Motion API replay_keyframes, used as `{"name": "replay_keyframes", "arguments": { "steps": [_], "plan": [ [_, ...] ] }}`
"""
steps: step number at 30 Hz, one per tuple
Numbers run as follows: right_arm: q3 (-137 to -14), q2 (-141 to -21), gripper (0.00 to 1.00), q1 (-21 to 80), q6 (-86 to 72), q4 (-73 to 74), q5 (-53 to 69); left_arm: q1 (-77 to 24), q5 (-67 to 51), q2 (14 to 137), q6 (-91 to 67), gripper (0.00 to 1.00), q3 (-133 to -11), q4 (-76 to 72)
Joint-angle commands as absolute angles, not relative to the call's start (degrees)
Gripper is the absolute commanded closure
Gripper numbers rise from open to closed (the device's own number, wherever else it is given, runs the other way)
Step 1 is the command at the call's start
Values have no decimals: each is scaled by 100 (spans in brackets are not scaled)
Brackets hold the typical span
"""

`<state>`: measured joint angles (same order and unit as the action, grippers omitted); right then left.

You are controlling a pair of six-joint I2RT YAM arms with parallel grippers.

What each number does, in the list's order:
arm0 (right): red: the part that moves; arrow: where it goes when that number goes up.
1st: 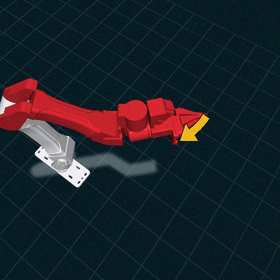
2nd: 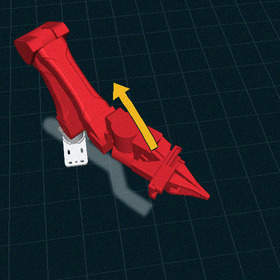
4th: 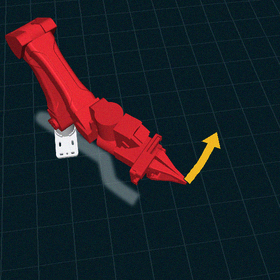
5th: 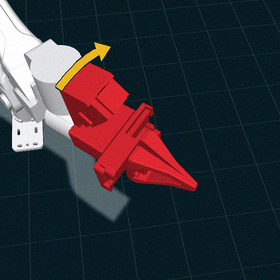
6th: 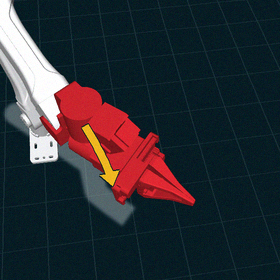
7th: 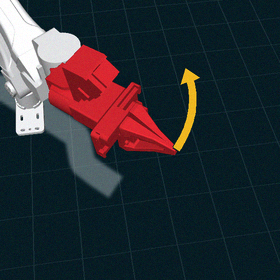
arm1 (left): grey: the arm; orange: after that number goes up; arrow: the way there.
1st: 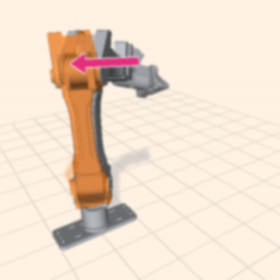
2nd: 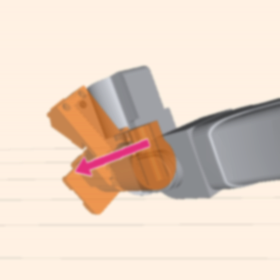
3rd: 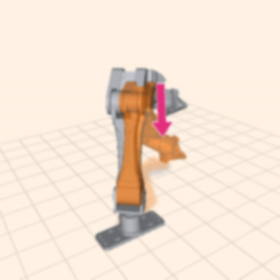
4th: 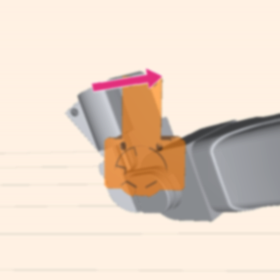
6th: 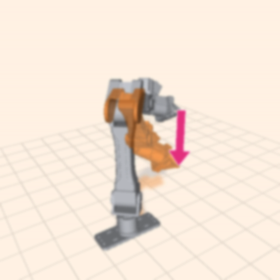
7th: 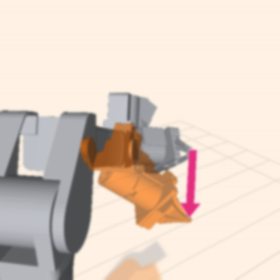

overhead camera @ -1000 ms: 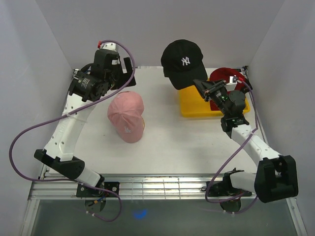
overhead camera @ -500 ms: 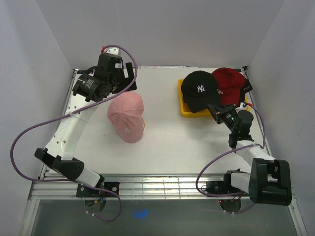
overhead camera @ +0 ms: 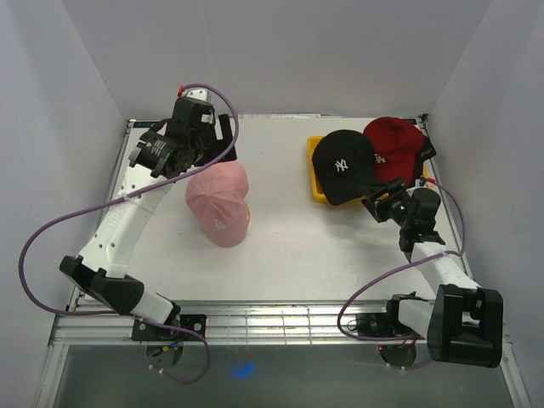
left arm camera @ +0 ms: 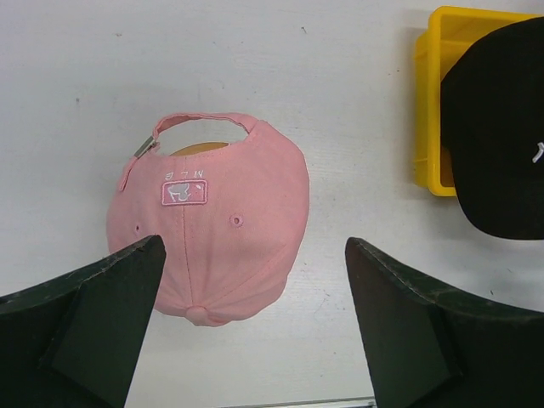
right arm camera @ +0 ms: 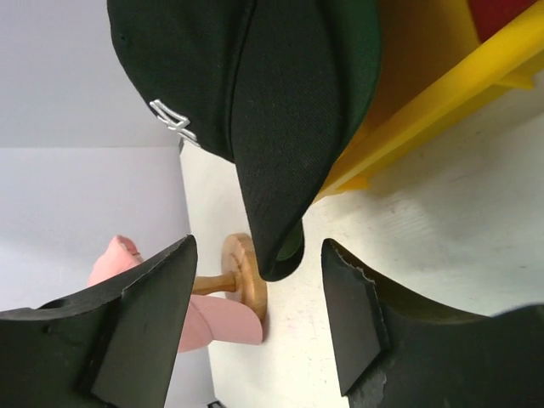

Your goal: Stack the hats

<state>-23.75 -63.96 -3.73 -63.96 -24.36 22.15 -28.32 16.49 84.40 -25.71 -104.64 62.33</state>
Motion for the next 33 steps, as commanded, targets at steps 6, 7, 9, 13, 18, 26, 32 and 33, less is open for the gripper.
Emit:
{"name": "replay_keyframes", "arguments": {
  "steps": [6, 7, 9, 13, 18, 26, 32, 33],
  "plan": [
    [-2962, -5994, 30, -799, -5353, -800, 2039, -2830, 1661, 8069, -2505, 2, -10371, 6100],
    [-2971, -5977, 30, -852, -5344, -809, 2065, -2830, 1661, 8068, -2514, 2, -10345, 6091],
    [-3084, -6055, 31, -984, -5318, -809, 2170, -2830, 1652, 8042, -2514, 2, -10310, 6082],
    [-3383, -6415, 36, -1046, -5361, -800, 2408, -2830, 1661, 8016, -2496, 2, -10283, 6064],
    [-3577, -6355, 38, -1072, -5370, -756, 2303, -2830, 1679, 8016, -2470, 2, -10310, 6073],
    [-3534, -6521, 39, -1099, -5528, -975, 2434, -2830, 1661, 8033, -2479, 2, -10257, 6038],
    [-3533, -6592, 40, -1099, -5686, -1204, 2566, -2830, 1644, 8077, -2487, 2, -10257, 6021],
    [-3542, -6600, 40, -1099, -5713, -1230, 2575, -2839, 1644, 8086, -2496, 2, -10257, 6021]
  ]
}}
